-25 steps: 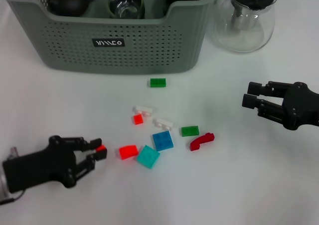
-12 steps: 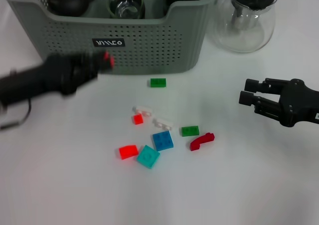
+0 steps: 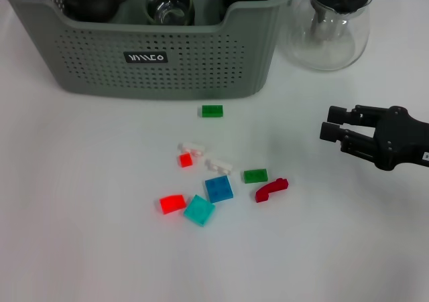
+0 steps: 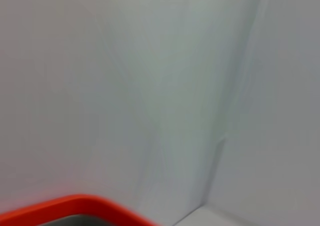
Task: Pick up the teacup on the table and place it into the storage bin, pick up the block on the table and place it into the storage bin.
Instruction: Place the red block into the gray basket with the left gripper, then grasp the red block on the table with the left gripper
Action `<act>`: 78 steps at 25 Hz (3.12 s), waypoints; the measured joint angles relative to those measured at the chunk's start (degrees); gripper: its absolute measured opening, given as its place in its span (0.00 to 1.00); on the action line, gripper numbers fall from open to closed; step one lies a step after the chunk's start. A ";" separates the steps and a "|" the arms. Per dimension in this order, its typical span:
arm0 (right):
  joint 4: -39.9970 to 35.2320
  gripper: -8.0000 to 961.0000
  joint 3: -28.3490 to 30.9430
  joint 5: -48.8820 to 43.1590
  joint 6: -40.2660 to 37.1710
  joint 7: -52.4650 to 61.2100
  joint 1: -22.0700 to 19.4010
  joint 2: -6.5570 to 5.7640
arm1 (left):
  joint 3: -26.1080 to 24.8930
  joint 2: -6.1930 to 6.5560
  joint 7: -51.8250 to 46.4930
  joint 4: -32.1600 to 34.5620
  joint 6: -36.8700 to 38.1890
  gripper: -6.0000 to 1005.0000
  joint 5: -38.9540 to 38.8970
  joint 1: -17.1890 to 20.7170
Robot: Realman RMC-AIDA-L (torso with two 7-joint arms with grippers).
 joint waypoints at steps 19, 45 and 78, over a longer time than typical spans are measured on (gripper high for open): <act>0.33 0.44 0.27 0.00 0.09 -0.02 0.67 -0.07 | 26.20 -0.22 -21.03 -1.24 -27.35 0.31 24.31 -5.08; 0.59 0.45 0.27 0.00 0.53 0.24 0.79 0.01 | 6.59 -8.13 35.40 7.04 19.89 0.42 -10.59 29.98; 2.00 0.45 -0.07 0.00 2.27 0.48 1.20 -0.13 | 6.34 -8.12 60.57 -22.89 -4.99 0.41 5.41 29.09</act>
